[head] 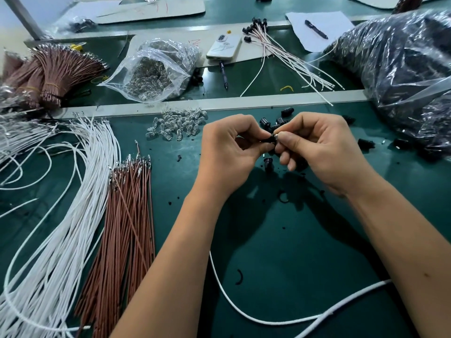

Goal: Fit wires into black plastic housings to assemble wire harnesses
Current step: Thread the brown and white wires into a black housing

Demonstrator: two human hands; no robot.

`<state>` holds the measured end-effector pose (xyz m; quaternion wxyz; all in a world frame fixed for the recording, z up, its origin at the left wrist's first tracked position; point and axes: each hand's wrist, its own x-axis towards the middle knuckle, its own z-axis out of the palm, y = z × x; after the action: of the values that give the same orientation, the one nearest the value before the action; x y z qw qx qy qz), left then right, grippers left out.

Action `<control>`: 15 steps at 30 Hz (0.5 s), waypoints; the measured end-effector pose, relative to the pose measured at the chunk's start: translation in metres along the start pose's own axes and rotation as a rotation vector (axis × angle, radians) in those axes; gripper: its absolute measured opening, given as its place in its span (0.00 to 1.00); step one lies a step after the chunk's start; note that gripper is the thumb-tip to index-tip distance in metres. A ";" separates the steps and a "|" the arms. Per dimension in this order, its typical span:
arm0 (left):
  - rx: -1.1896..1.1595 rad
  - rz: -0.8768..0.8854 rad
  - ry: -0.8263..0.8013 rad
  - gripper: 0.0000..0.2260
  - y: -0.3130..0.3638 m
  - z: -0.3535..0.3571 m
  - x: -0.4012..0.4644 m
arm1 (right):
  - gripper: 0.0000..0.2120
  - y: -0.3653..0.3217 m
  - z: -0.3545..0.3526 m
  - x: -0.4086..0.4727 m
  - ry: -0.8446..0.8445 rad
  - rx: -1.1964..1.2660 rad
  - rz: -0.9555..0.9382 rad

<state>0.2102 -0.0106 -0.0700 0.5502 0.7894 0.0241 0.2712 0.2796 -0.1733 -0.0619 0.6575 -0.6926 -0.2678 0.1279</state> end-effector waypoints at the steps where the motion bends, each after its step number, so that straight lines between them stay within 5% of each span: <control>1: 0.019 0.021 0.005 0.08 0.000 0.000 0.000 | 0.04 0.000 0.000 0.000 -0.006 -0.001 0.003; 15: -0.336 -0.169 -0.088 0.10 -0.001 -0.005 0.000 | 0.04 0.000 -0.003 -0.002 -0.091 -0.020 -0.077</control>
<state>0.2082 -0.0057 -0.0700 0.6956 0.6927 0.0203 0.1895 0.2797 -0.1772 -0.0619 0.6420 -0.6817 -0.3252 0.1313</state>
